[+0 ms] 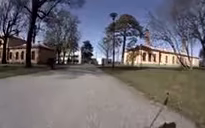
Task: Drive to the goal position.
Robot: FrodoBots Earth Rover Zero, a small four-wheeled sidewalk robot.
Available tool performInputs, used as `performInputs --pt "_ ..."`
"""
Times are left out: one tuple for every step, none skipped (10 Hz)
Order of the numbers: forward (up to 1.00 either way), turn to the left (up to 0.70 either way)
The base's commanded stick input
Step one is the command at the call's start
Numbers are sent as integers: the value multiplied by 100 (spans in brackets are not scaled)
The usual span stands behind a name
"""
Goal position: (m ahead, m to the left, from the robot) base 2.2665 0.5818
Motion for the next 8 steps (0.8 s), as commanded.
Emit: performInputs --pt "85 0" --pt "85 0" --pt "85 0" --pt "85 0" --pt "85 0" --pt "85 0" --pt "85 0" --pt "85 0"
